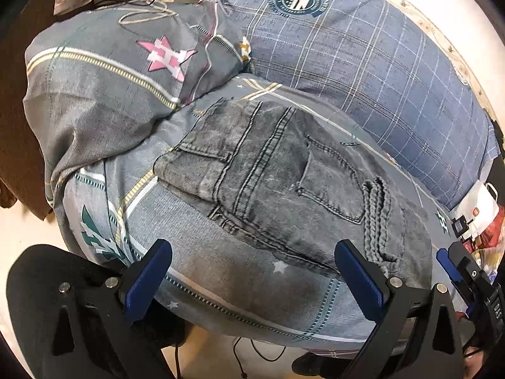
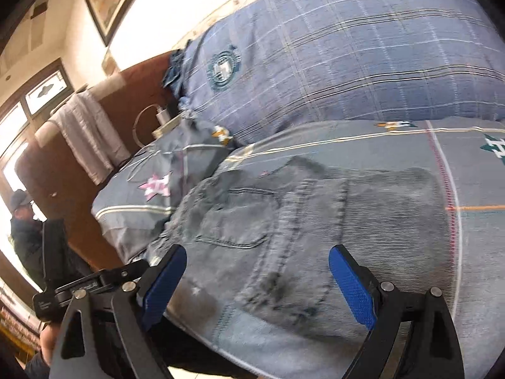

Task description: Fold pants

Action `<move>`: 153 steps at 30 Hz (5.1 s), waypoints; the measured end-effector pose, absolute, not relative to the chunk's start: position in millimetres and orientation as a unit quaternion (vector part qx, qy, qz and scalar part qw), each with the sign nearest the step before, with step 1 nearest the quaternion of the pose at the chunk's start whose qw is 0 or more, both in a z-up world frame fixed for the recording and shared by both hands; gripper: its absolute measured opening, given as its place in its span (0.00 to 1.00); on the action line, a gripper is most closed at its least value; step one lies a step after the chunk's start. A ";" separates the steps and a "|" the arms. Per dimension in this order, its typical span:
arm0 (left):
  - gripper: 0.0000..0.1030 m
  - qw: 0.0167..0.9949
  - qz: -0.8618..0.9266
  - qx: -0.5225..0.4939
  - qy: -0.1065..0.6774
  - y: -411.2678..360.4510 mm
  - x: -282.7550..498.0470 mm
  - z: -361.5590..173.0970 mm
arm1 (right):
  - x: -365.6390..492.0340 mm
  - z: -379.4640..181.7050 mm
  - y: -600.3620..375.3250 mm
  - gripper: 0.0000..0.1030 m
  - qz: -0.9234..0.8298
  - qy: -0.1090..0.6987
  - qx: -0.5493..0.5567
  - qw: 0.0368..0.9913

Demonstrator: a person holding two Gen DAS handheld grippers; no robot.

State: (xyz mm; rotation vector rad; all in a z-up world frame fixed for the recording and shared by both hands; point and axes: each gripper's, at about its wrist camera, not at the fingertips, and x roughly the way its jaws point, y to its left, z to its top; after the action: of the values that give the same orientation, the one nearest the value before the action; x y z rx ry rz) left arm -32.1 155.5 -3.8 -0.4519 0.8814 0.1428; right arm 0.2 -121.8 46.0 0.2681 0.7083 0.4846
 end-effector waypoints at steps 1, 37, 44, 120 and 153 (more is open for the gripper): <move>1.00 0.876 0.069 -0.217 0.426 156.6 -31.1 -7.3 | 0.5 43.9 -126.0 0.91 0.228 0.343 0.133 0.902; 0.99 0.758 -0.022 -0.522 0.390 236.4 11.4 -68.6 | -6.4 32.6 -135.5 0.91 0.217 0.329 0.134 0.909; 0.99 0.741 -0.021 -0.561 0.367 249.1 27.8 -73.4 | -2.9 26.9 -128.9 0.91 0.215 0.336 0.123 0.909; 0.39 0.879 -0.275 0.084 0.381 -67.6 8.4 28.0 | 29.9 16.2 -312.4 0.95 0.130 0.410 0.409 0.805; 0.68 0.910 -0.163 -0.055 0.376 61.9 58.8 41.3 | 149.5 -9.9 -178.6 0.92 0.245 0.533 0.356 0.728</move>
State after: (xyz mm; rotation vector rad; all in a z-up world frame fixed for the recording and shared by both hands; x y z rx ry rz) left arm 58.8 61.9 41.3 -0.1127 0.7752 -0.3366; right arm 149.5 -178.6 -9.9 0.7855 1.1737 0.5400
